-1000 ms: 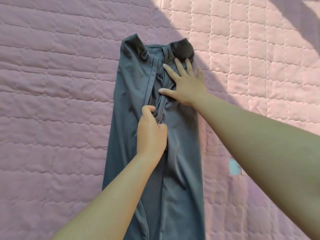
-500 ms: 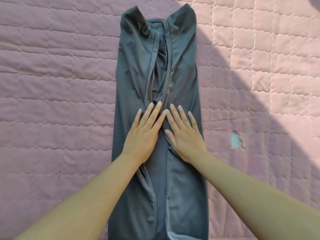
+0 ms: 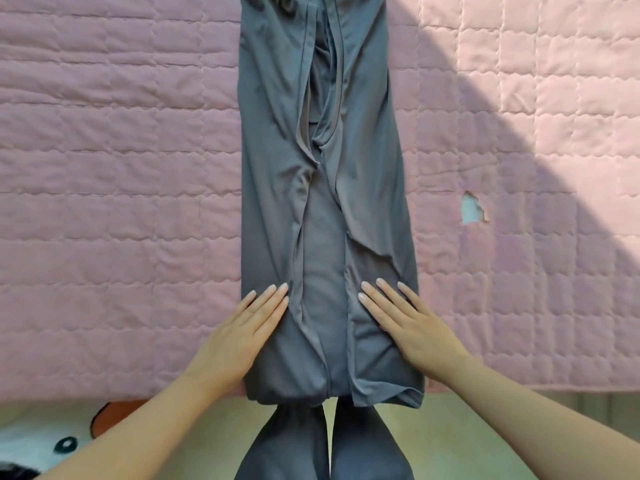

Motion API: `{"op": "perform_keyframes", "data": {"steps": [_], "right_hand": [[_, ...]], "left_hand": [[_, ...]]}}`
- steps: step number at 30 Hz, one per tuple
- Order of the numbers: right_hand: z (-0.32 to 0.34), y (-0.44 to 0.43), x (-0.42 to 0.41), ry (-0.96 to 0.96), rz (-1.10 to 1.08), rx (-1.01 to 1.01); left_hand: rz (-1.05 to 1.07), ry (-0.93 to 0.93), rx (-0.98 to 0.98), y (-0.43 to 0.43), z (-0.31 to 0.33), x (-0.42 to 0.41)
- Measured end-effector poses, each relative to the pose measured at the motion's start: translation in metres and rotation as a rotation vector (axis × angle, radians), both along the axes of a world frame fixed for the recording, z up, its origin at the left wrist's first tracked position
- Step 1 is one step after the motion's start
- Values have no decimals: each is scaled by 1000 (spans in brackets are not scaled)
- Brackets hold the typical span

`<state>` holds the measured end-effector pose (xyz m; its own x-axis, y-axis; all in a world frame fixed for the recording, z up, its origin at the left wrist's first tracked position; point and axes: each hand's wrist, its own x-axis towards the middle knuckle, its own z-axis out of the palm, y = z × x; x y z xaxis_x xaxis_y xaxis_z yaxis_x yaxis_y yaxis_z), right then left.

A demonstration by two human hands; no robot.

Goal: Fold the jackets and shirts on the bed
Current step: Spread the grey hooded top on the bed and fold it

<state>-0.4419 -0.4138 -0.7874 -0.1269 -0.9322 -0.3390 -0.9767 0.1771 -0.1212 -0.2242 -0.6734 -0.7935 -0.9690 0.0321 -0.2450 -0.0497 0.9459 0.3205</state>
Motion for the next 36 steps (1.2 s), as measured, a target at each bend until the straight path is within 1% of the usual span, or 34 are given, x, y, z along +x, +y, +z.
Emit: {"op": "perform_keyframes", "data": {"steps": [2,4,7,13,20,21,24,28,29,31,34,36], "right_hand": [[7,21,-1,3,66,6],[10,36,-1,23,106,30],[10,47,2,57,136,47],[16,51,-6,59,217,87],[22,54,-7,86,197,76],[22,51,-3,84,227,78],[17,56,23,32,406,94],[11,81,54,-67,693,112],[12,86,59,-89,735,119],[20,91,65,-123,694,71],[32,83,53,-100,439,40],[31,72,35,-68,334,67]], "left_hand": [[-111,-8,-61,-7,2,9],[-171,-8,-108,-12,4,17],[-190,-22,-134,-9,5,26],[-179,-192,-159,-3,14,28],[-225,-176,-217,7,13,33],[-229,-170,-221,10,13,33],[-267,-149,-220,21,13,38],[-396,-169,-209,33,14,52],[-428,-182,-212,36,14,57],[-461,-166,-222,40,13,63],[-437,-83,-252,40,10,66],[-391,-51,-269,38,8,64]]}}
